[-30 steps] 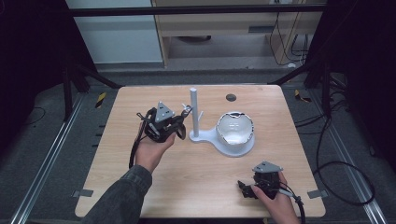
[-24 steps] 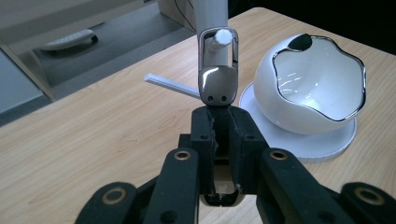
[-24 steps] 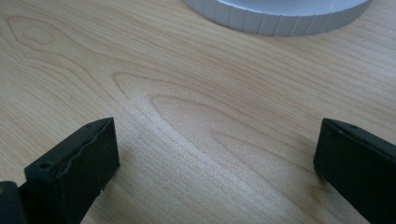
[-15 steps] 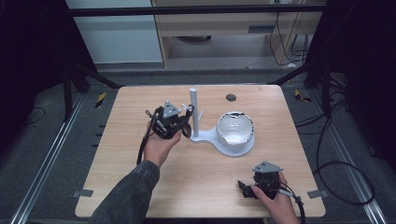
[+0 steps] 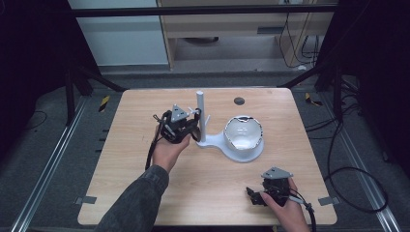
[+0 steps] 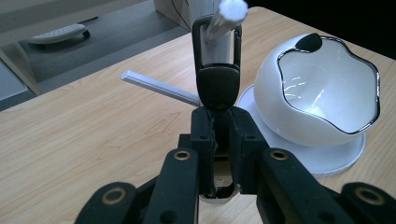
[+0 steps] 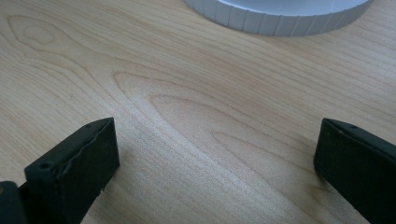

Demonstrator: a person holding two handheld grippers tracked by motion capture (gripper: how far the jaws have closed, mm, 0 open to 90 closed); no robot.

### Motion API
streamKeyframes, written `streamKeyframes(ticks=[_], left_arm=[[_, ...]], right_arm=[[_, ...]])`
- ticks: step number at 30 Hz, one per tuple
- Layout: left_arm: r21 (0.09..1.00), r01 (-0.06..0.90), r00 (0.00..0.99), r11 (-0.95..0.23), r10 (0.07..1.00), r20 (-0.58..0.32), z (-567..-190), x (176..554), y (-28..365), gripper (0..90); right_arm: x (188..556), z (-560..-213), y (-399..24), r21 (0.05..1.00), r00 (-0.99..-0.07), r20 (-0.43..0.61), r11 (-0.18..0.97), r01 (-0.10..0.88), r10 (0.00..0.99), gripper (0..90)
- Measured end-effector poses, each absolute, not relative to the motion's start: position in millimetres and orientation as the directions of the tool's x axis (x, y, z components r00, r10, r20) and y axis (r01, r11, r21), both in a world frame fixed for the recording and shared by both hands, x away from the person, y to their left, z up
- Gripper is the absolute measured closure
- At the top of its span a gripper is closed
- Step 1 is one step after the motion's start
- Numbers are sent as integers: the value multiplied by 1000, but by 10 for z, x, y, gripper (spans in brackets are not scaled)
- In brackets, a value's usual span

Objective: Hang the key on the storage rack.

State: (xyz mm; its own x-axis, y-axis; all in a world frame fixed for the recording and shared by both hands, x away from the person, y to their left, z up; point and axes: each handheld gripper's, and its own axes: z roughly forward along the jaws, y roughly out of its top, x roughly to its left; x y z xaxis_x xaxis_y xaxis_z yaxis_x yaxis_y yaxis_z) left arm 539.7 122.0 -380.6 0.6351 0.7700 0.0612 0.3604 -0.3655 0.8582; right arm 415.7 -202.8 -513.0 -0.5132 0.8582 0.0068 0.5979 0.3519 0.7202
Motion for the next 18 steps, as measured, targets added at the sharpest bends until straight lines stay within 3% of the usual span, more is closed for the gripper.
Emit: streamKeyframes(ticks=[18], left_arm=[[872,356,616,-336,786,51,-3869,5432,1159,804]], right_arm=[[4152,-5136,-2032,723,-511,-8,358,591,859,5]])
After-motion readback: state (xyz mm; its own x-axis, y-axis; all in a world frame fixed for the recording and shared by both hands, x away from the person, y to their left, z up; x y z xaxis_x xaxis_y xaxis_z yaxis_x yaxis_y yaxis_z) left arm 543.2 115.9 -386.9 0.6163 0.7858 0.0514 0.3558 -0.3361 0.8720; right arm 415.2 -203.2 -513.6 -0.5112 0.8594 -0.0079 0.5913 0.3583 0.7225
